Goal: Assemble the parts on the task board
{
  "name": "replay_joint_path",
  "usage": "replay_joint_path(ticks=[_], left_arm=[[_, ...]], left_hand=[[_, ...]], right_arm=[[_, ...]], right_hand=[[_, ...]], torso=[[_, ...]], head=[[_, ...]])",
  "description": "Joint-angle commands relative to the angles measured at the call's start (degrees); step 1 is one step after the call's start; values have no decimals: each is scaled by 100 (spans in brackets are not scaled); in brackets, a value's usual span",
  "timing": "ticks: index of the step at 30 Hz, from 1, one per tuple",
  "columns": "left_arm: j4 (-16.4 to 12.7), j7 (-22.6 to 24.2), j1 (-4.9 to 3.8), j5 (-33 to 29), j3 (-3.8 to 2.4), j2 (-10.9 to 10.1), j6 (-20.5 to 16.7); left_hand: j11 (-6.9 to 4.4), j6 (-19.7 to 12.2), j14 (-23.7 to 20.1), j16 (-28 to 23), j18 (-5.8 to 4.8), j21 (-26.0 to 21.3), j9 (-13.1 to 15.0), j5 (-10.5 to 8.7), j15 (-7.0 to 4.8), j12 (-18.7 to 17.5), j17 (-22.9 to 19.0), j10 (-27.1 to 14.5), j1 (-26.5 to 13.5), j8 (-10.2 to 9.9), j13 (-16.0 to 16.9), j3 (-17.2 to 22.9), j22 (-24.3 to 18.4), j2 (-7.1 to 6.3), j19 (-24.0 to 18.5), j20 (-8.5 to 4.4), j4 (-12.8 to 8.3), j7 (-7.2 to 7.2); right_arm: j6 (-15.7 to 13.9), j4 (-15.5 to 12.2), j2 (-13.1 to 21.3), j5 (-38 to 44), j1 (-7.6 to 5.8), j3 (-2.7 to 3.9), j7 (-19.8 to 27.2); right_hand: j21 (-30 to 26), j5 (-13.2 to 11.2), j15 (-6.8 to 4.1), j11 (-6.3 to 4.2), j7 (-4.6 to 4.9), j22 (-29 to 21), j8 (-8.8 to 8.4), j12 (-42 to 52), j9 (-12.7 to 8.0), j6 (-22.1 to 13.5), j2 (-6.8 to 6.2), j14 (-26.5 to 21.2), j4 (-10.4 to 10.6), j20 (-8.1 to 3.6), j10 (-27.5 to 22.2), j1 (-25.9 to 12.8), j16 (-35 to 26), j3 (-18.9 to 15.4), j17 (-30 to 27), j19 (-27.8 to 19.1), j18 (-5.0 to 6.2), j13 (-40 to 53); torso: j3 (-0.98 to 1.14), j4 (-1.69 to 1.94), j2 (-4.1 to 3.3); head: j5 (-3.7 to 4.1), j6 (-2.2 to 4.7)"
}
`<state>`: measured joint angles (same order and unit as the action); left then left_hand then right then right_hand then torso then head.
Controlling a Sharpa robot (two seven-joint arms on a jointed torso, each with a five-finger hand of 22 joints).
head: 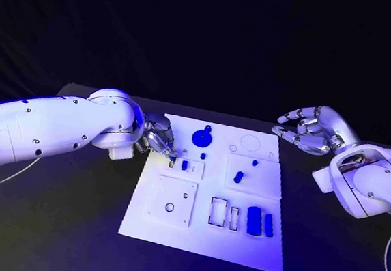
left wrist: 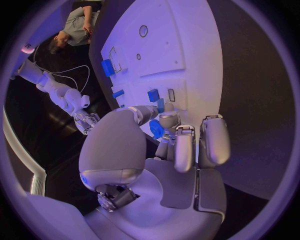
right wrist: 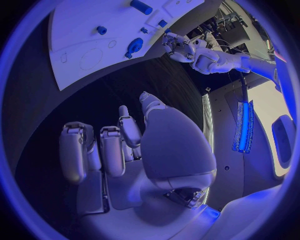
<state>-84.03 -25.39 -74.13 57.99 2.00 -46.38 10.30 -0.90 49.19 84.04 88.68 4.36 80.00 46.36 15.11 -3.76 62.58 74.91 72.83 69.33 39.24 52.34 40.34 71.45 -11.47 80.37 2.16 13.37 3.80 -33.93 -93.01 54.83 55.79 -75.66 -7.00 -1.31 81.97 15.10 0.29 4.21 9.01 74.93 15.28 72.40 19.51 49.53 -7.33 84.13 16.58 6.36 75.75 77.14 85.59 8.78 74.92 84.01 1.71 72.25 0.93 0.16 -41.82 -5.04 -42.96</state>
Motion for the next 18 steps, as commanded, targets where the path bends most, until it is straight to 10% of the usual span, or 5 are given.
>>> replay_joint_path(ticks=[1,18], left_arm=[[-115,243,61,325,-6,0,-184],[-105,29,224,650,-5,56,-155]], left_hand=[[10,47,536,4,-36,44,3,34,-40,52,1305,54,-39,42,19,1048,15,-4,64,-2,-1009,-17],[-9,97,545,23,-56,100,3,99,-57,147,1334,150,-108,65,132,1136,113,-53,116,-18,-1050,-36]], right_arm=[[32,-2,-8,23,17,-1,34],[31,-14,-3,18,34,-1,37]], right_hand=[[-20,20,-40,-7,-4,1054,39,-13,-7,-24,32,336,-10,-38,-34,-44,-27,-16,419,154,34,-3],[-35,27,-41,-8,-4,1047,44,-18,-8,-25,32,336,-8,-39,-38,-47,-29,-16,417,147,37,-8]], torso=[[-2,-5,-4],[7,-9,-4]], head=[[-17,-10],[-23,-54]])
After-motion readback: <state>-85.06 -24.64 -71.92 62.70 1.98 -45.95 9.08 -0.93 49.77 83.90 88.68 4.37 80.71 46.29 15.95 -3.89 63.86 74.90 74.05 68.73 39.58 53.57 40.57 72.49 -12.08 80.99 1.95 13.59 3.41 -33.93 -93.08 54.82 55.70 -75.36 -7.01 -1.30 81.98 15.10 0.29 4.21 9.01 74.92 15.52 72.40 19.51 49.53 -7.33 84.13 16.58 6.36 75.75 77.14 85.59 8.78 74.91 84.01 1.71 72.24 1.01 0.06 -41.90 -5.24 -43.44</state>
